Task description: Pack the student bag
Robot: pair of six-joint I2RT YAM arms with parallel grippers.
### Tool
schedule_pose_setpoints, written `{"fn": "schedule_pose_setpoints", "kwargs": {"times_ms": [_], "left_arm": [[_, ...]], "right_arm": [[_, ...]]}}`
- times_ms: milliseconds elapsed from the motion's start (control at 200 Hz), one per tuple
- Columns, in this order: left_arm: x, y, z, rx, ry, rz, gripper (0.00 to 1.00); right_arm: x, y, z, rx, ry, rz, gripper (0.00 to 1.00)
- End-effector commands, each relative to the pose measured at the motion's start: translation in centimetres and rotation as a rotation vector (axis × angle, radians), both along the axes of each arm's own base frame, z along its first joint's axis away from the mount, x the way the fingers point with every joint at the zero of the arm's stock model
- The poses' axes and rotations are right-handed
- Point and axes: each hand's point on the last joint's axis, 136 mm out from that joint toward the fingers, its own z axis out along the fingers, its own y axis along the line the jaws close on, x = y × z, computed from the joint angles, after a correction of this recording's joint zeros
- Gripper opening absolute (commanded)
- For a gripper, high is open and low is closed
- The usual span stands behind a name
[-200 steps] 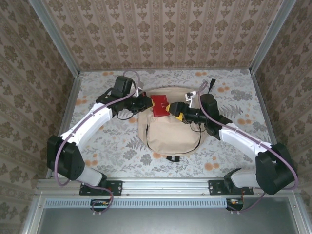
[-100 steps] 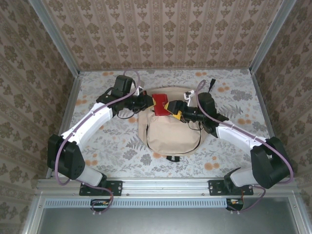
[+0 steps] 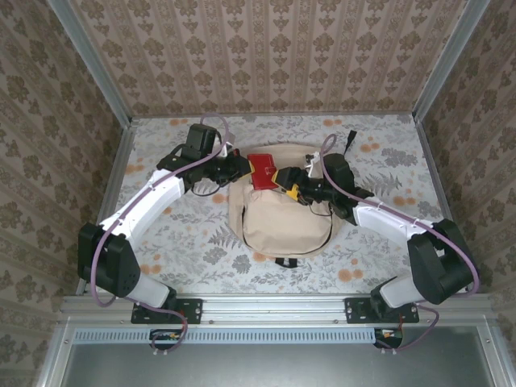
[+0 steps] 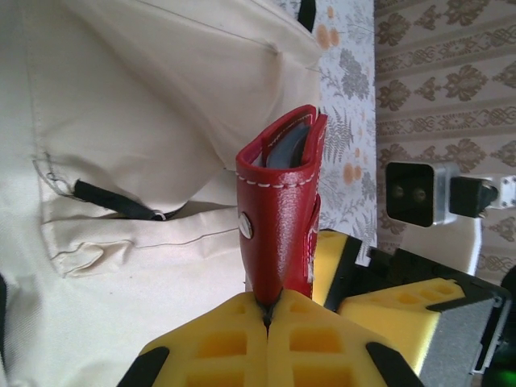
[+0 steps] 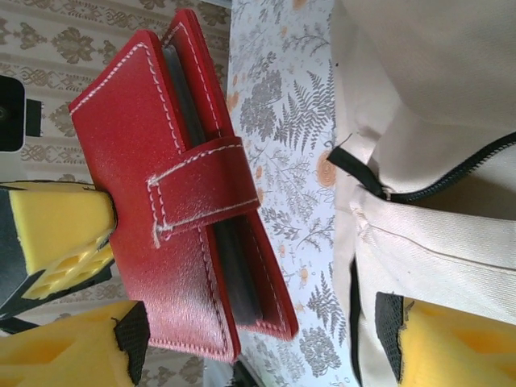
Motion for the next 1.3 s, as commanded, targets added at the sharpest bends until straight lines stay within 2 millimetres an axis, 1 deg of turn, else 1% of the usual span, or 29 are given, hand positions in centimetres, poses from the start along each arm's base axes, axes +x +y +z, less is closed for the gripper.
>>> {"fn": "schedule_pose_setpoints", "kwargs": {"times_ms": [0, 70, 80, 135, 230, 265, 400, 480, 505, 560, 600, 625, 665, 675, 710, 815, 900, 970, 1090, 1170, 1295], "left_arm": [[-0.2, -1.0, 2.2, -0.078, -0.023, -0.037, 0.00], [0.0, -1.2, 2.2, -0.082, -0.019, -0.035, 0.00], [-0.3, -1.3, 2.3, -0.095, -0.012, -0.051, 0.00], [-0.4, -1.4, 2.1, -0.096, 0.003, -0.051, 0.00], [-0.3, -1.1, 1.4, -0.080, 0.026, -0.035, 0.00], [-0.2, -1.0, 1.1, -0.076, 0.034, -0.029, 0.00], [0.0, -0.8, 0.3, -0.072, 0.056, -0.016, 0.11], [0.1, -0.7, 0.1, -0.067, 0.058, -0.015, 0.16], [0.0, -0.6, 0.0, -0.064, 0.057, -0.018, 0.19], [0.0, -0.3, -0.2, -0.053, 0.061, -0.018, 0.31], [0.3, 0.3, -0.7, -0.017, 0.056, 0.009, 0.40], [0.4, 0.7, -1.1, 0.000, 0.057, 0.019, 0.44], [0.3, 1.1, -1.7, 0.028, 0.060, 0.027, 0.50], [0.3, 1.2, -1.8, 0.037, 0.060, 0.030, 0.51], [0.2, 1.7, -2.5, 0.071, 0.064, 0.042, 0.55], [0.0, 2.7, -4.3, 0.145, 0.069, 0.060, 0.59], [-0.1, 3.0, -5.5, 0.154, 0.080, 0.073, 0.60], [-0.3, 2.9, -6.4, 0.157, 0.095, 0.071, 0.59], [-0.8, 2.0, -7.6, 0.169, 0.112, 0.043, 0.56], [-0.8, 1.3, -8.0, 0.172, 0.116, 0.031, 0.54], [-0.7, 0.5, -8.5, 0.173, 0.122, 0.015, 0.53]], "right_arm": [[0.5, 1.6, 2.8, 0.101, -0.045, 0.056, 0.75], [0.8, 2.0, 3.6, 0.135, -0.054, 0.066, 0.70], [0.8, 2.0, 3.7, 0.138, -0.054, 0.067, 0.69], [0.9, 2.2, 4.2, 0.157, -0.060, 0.071, 0.66], [0.9, 2.1, 4.6, 0.161, -0.061, 0.068, 0.57], [0.8, 2.0, 4.6, 0.155, -0.056, 0.063, 0.52], [0.4, 1.7, 4.0, 0.123, -0.031, 0.060, 0.28], [0.0, 1.4, 3.7, 0.105, -0.021, 0.058, 0.16], [-0.1, 1.3, 3.6, 0.097, -0.019, 0.056, 0.14], [-0.3, 0.9, 3.3, 0.067, -0.014, 0.043, 0.11], [-0.6, 0.4, 2.7, 0.030, -0.003, 0.030, 0.09], [-0.7, 0.1, 2.3, 0.004, 0.004, 0.020, 0.09], [-0.9, -0.5, 0.9, -0.049, 0.030, 0.008, 0.08], [-1.2, -0.8, 1.5, -0.052, 0.015, 0.006, 0.08], [-1.6, -1.4, 1.1, -0.090, 0.023, -0.003, 0.08], [-2.9, -3.6, -1.6, -0.210, 0.088, -0.019, 0.08], [-4.0, -5.3, -3.6, -0.241, 0.160, -0.046, 0.08], [-4.7, -5.8, -4.5, -0.215, 0.199, -0.051, 0.07], [-5.5, -6.5, -5.8, -0.200, 0.243, -0.072, 0.07], [-5.4, -6.7, -6.4, -0.193, 0.268, -0.087, 0.07], [-4.3, -6.9, -6.8, -0.168, 0.290, -0.118, 0.07]]}}
